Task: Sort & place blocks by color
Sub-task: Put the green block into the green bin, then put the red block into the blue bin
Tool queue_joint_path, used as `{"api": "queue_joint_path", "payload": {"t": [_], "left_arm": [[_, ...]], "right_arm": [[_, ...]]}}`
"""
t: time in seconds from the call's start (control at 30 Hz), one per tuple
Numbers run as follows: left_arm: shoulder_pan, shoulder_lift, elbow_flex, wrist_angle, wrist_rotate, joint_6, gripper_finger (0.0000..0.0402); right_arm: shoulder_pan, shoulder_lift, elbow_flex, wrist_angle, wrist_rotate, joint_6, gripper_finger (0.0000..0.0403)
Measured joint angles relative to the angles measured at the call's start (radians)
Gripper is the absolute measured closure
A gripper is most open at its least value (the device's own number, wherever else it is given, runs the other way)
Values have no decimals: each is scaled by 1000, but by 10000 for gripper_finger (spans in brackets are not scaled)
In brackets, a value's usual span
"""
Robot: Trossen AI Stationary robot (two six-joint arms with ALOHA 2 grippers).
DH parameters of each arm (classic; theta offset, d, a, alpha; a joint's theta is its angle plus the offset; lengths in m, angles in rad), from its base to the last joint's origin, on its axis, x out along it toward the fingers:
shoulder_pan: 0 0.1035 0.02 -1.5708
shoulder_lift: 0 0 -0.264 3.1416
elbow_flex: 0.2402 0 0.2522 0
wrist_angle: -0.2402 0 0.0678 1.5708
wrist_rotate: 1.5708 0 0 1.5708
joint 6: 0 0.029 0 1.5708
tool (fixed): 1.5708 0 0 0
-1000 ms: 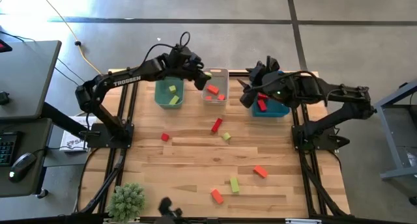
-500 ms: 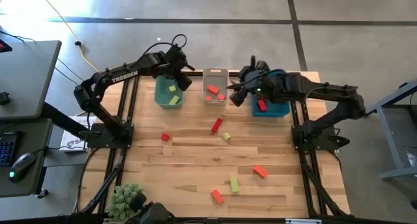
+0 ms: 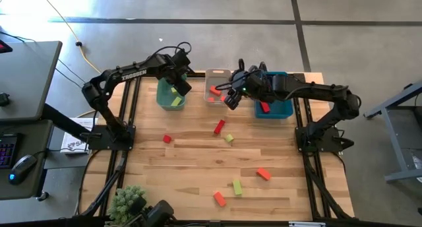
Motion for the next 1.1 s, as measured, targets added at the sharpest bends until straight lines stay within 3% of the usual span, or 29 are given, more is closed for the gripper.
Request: {"api": "queue_joint_path", "payload": {"t": [0.63, 1.1], "left_arm": [[14, 130, 0, -14, -2, 1, 285], [18, 137, 0, -12, -4, 27, 204]], "right_arm": [[-28, 9, 0, 15, -133, 81, 182], [-33, 9, 0, 26, -158, 70, 182]]}}
